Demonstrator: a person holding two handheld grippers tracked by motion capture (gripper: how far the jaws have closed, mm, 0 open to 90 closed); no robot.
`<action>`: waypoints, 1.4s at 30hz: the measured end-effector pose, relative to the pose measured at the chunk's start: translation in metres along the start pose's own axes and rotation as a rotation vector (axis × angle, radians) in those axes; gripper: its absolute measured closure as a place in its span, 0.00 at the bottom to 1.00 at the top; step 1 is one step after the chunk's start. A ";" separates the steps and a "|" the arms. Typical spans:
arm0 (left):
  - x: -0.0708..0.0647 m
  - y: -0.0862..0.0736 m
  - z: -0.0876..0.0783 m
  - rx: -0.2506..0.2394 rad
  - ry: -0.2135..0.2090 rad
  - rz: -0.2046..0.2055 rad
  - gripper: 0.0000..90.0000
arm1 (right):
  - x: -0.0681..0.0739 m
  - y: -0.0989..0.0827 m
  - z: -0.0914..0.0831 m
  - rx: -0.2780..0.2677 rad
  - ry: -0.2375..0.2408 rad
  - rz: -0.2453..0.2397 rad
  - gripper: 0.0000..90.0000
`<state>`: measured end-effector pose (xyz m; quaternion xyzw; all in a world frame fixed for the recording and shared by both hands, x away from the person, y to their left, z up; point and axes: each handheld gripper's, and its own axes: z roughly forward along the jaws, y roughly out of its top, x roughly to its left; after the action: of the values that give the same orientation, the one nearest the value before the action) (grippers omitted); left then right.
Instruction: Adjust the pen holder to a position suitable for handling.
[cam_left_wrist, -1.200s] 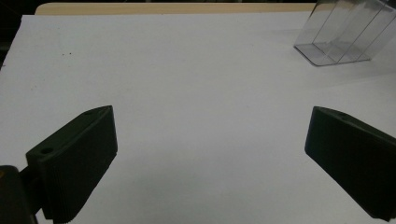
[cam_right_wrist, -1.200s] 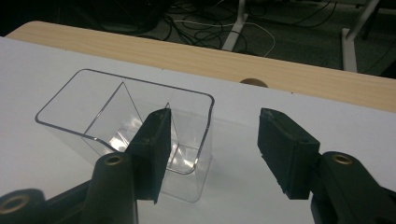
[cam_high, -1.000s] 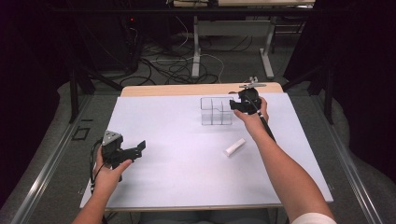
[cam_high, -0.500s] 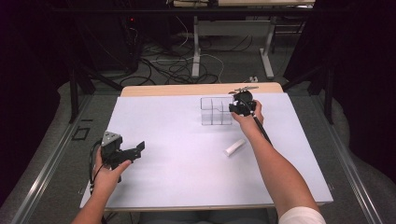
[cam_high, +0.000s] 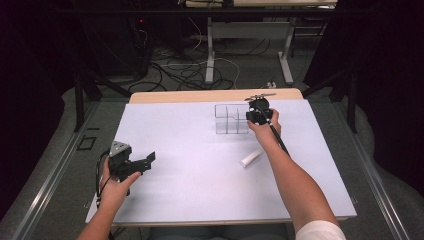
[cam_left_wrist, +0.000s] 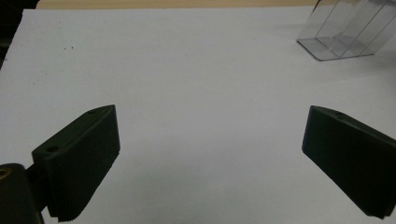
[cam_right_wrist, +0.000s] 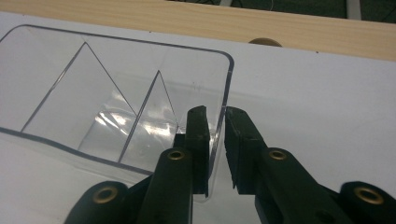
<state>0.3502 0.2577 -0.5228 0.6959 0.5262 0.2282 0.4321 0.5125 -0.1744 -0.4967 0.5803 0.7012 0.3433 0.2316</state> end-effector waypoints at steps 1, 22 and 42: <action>0.000 0.000 0.000 -0.001 -0.001 0.001 0.05 | 0.000 0.001 0.000 0.008 -0.002 0.023 0.91; 0.000 0.000 0.001 0.005 -0.001 0.012 0.05 | 0.004 0.003 -0.005 0.054 0.006 0.109 0.95; -0.002 0.000 0.002 0.006 -0.001 0.015 0.05 | 0.023 -0.012 -0.021 0.066 0.053 0.099 0.96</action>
<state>0.3511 0.2555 -0.5238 0.7012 0.5214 0.2296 0.4286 0.4842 -0.1573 -0.4899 0.6124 0.6883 0.3463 0.1767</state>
